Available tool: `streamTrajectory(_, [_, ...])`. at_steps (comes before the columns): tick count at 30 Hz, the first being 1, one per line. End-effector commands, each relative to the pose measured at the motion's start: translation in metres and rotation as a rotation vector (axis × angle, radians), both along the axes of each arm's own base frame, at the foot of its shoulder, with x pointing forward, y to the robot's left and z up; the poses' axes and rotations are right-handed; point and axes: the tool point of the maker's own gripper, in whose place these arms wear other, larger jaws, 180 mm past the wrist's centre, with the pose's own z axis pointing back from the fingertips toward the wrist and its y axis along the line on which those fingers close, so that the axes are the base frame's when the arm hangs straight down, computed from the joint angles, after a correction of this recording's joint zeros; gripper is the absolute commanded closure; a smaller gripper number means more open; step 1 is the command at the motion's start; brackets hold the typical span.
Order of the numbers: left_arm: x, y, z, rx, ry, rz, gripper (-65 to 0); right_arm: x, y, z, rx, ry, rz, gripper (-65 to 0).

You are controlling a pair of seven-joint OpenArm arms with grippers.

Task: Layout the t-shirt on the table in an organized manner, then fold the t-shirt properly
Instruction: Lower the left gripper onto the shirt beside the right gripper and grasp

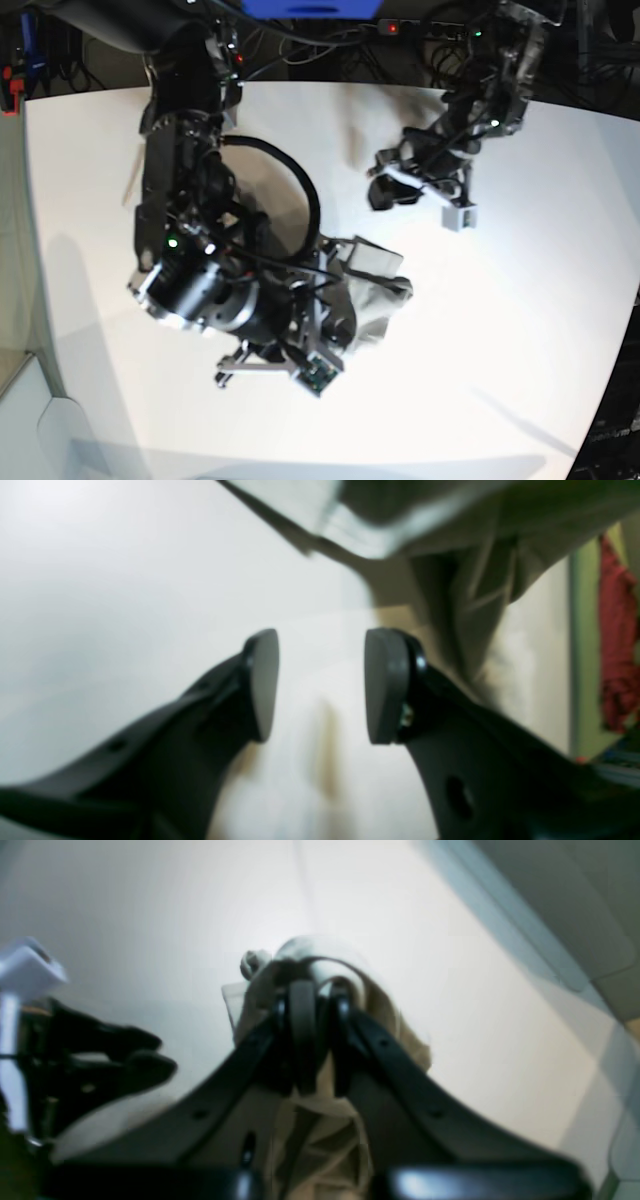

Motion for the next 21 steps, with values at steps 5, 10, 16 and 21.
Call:
streamTrajectory(5, [-0.025,0.020,0.006,0.062,-0.002,-0.056,-26.7,-0.009,0.021,0.003,0.028,-0.024,0.076,-2.4])
streamTrajectory(10, [-0.051,0.036,0.006,0.128,0.030,-0.117,-26.7,-0.041,0.047,-0.018,0.041,0.020,0.163,-2.4])
streamTrajectory(16, [-0.075,0.072,-0.005,0.249,0.093,-0.180,-26.7,-0.074,0.064,-0.044,0.017,0.069,0.259,-11.1])
streamTrajectory(21, [-0.093,0.096,-0.012,0.331,0.141,-0.226,-26.6,-0.102,0.072,-0.066,-0.065,0.096,0.362,-17.7])
